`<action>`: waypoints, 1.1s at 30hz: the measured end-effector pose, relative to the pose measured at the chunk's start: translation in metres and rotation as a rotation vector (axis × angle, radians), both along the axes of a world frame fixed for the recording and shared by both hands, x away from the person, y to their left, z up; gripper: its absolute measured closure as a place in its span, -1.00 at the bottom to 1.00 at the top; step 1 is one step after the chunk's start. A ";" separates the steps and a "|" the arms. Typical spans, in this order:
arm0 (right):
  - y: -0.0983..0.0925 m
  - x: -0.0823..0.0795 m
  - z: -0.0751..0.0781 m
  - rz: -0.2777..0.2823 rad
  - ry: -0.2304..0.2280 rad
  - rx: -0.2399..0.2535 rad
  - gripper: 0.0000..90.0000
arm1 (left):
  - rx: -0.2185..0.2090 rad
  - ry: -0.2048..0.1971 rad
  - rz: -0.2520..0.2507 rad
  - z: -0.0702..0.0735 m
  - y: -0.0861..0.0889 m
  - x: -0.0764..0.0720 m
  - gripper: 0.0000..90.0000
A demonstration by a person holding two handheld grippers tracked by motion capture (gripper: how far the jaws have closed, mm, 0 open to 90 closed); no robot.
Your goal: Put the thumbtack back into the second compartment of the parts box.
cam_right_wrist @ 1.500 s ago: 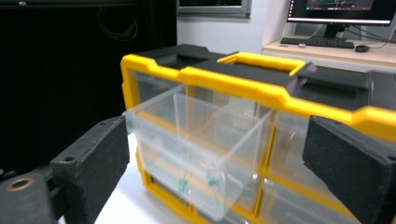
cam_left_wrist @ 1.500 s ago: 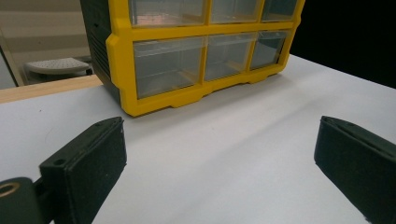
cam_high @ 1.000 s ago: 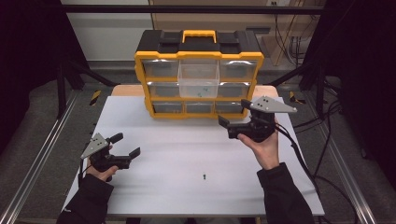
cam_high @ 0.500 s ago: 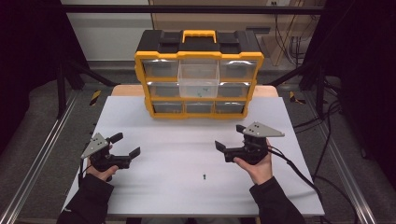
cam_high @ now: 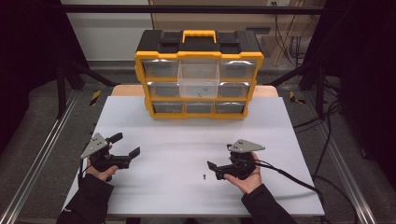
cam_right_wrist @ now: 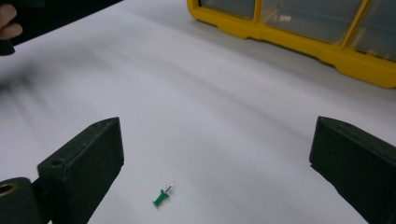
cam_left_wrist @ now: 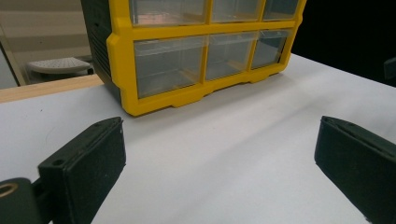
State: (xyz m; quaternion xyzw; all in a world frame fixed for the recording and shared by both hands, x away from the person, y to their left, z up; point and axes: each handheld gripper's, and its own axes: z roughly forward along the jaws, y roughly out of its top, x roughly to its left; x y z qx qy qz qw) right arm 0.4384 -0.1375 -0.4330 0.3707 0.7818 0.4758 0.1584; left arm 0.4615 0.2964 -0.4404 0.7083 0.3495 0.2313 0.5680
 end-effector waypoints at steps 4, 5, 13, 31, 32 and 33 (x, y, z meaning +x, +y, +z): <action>0.006 -0.001 -0.009 0.011 0.020 -0.022 -0.90 | 0.001 0.001 -0.001 -0.001 0.000 0.000 -0.96; 0.008 -0.002 -0.012 0.014 0.026 -0.028 -0.90 | 0.000 0.002 -0.001 -0.001 0.000 0.000 -0.96; 0.022 -0.004 -0.035 0.036 0.083 -0.078 -0.80 | 0.002 0.003 -0.004 -0.001 0.000 0.000 -0.96; 0.034 -0.007 -0.053 0.088 0.134 -0.150 0.00 | 0.004 0.005 -0.001 -0.002 0.000 0.000 -0.96; 0.034 -0.007 -0.053 0.090 0.135 -0.152 0.05 | 0.004 0.005 -0.001 -0.002 0.000 0.000 -0.96; 0.034 -0.006 -0.054 0.089 0.136 -0.158 0.09 | 0.003 0.006 -0.001 -0.002 -0.001 0.000 -0.96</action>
